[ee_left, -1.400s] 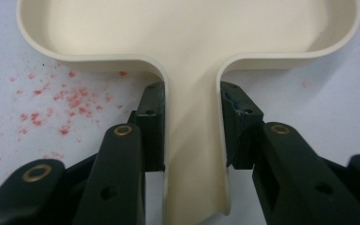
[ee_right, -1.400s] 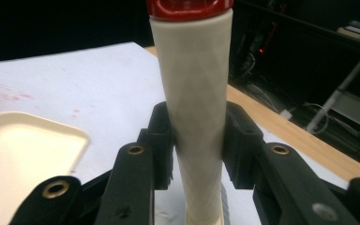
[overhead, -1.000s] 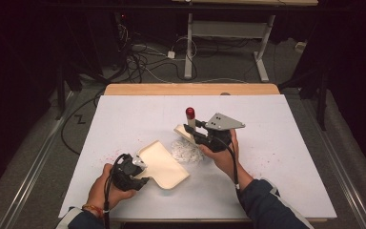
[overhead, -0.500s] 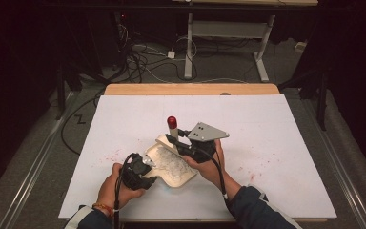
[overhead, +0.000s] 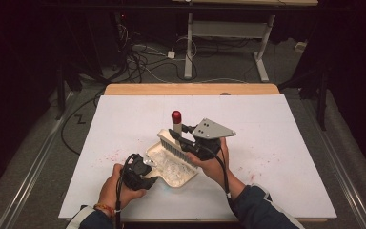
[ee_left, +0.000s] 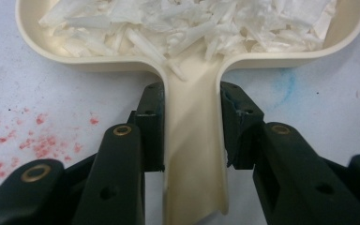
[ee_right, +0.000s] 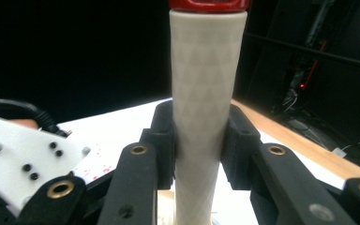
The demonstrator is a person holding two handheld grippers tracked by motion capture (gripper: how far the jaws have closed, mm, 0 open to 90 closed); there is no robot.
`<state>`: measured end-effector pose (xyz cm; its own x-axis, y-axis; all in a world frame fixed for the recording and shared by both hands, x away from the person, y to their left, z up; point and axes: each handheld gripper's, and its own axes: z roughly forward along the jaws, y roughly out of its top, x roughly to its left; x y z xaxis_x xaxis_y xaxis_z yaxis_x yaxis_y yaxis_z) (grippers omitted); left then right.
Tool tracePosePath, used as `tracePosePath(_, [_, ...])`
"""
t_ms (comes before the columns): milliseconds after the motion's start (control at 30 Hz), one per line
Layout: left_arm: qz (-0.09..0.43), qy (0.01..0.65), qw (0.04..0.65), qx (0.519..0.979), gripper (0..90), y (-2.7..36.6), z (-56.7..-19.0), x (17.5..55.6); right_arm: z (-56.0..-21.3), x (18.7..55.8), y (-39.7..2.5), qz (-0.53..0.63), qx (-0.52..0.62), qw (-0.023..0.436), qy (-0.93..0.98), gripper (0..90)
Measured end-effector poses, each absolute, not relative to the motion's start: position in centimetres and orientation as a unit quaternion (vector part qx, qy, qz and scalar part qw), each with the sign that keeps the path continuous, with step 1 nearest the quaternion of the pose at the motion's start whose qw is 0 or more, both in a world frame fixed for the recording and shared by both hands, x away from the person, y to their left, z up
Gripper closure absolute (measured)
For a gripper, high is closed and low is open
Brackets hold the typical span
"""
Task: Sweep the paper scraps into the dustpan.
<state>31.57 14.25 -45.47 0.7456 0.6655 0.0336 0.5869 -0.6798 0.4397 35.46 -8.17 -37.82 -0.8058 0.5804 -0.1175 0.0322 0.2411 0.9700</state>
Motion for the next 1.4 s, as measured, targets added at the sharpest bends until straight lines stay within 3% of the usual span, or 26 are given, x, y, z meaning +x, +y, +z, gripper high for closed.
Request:
tracePosePath(233, [0.092,0.348,0.203,0.911,63.3,15.1,-45.7,31.3,-36.5,36.7,-10.0,0.585,0.208,0.245,0.745,70.0])
tracePosePath(467, [0.093,0.353,0.202,0.909,63.3,16.0,-45.6,31.2,-35.5,40.1,-11.9,0.564,0.236,0.289,0.737,70.0])
tracePosePath(633, [0.089,0.359,0.201,0.907,63.3,17.0,-45.6,31.5,-36.6,43.6,-12.3,0.534,0.263,0.315,0.739,70.1])
tracePosePath(800, [0.090,0.366,0.197,0.905,63.4,17.7,-45.9,31.8,-38.1,44.8,-10.9,0.514,0.257,0.329,0.749,70.1])
tracePosePath(967, [0.094,0.374,0.191,0.903,63.5,18.0,-46.0,32.0,-39.2,44.6,-9.7,0.521,0.249,0.300,0.759,70.1])
tracePosePath(1400, [0.099,0.376,0.187,0.902,63.4,17.9,-45.9,31.9,-40.2,38.5,-6.4,0.549,0.131,0.206,0.799,69.2])
